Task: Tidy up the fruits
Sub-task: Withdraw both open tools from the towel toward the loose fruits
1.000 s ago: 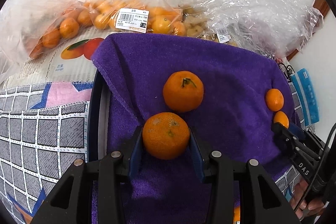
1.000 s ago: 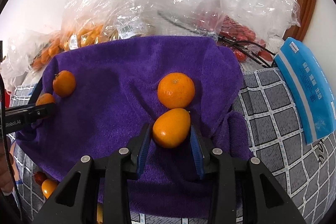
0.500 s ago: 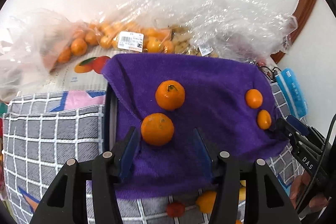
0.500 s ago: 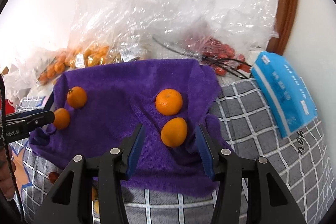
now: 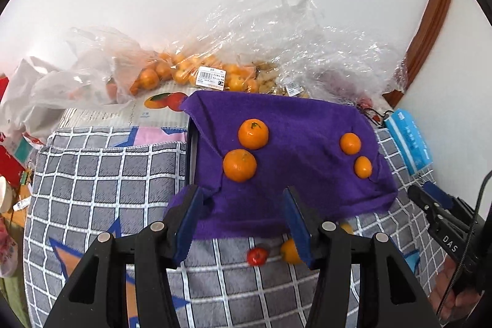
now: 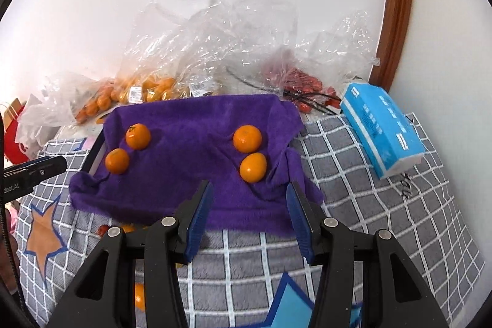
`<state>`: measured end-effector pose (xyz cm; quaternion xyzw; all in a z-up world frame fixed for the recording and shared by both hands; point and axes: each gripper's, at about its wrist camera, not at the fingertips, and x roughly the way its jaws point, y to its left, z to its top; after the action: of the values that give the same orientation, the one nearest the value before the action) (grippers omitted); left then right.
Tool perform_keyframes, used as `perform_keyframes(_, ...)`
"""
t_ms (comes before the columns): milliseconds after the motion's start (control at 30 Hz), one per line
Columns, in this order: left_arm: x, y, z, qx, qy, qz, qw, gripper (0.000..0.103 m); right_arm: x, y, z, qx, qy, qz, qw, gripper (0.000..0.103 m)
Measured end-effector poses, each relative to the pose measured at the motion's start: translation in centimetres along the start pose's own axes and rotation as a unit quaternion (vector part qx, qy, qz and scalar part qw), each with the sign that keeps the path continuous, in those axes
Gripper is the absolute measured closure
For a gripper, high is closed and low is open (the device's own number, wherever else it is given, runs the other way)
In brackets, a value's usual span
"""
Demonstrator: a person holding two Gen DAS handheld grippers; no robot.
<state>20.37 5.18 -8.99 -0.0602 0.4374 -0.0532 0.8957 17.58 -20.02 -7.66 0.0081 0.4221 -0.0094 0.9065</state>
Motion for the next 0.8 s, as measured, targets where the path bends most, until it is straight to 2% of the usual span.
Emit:
perform_keyframes(367,-3.6,0.6,-3.2,-0.007,-0.021,0.004,0.9997,0.051,-2.3,1.0,-2.4,-0.008,0.01,0.01,1.0,0.053)
perform_keyframes(500,-3.6,1.2,-4.3,-0.02,-0.012,0.002,0.9997,0.042,-2.2,1.4,-3.7,-0.016,0.014,0.023,1.0,0.048)
perform_keyframes(800,-2.5,3.1,-7.0,-0.039,0.013,0.011,0.9991,0.042,-0.6,3.6,-6.4,-0.034,0.033,0.063,0.997,0.048)
